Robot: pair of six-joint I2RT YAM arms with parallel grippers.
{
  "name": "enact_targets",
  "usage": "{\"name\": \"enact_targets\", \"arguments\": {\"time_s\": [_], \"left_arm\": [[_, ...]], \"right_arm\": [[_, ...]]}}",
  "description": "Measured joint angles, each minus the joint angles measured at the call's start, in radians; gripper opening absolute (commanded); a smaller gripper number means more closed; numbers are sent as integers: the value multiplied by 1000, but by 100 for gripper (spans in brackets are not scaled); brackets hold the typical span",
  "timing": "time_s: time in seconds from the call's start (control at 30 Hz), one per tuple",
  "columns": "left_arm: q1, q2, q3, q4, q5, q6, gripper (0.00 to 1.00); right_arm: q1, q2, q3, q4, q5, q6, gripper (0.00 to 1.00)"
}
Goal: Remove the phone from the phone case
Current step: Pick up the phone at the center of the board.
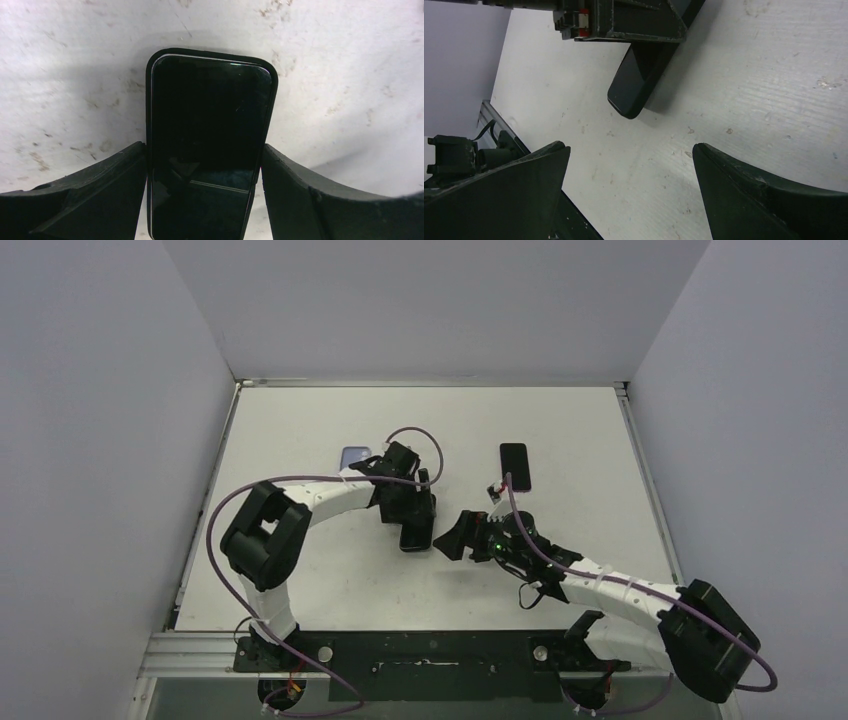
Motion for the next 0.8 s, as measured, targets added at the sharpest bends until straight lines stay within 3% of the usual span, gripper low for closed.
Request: {"name": "enact_targets", "arguments": {"time_s": [0.2,0.6,0.8], "left_arm": [[-1,-77,-104,99,72,-132,5],[-8,-175,-253,260,116,-333,4],[-11,-237,-337,354,115,-442,5]], "right_arm": [[48,159,0,141,44,72,96],[61,334,72,237,87,120,73],[62,380,102,278,80,126,67]]}}
